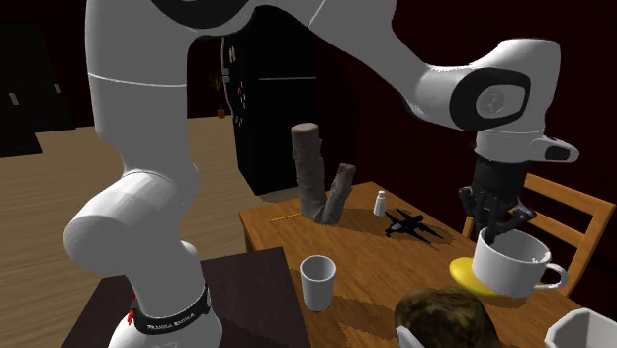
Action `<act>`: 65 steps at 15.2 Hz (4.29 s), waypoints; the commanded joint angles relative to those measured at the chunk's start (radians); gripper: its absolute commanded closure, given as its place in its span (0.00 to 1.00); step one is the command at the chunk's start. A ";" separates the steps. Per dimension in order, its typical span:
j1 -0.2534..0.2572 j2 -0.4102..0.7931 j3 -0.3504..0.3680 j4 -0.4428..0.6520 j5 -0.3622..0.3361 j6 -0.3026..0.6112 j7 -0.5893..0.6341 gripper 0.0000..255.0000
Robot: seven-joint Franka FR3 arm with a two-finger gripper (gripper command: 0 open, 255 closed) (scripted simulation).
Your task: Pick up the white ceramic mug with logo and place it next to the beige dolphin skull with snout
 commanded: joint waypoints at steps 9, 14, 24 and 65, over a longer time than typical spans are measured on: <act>-0.125 0.202 -0.065 0.289 0.030 -0.079 -0.208 1.00; -0.186 0.339 -0.083 0.501 0.047 -0.152 -0.294 1.00; -0.271 0.608 -0.096 0.906 0.068 -0.287 -0.392 1.00; -0.272 0.876 -0.092 0.816 0.071 0.071 -0.389 1.00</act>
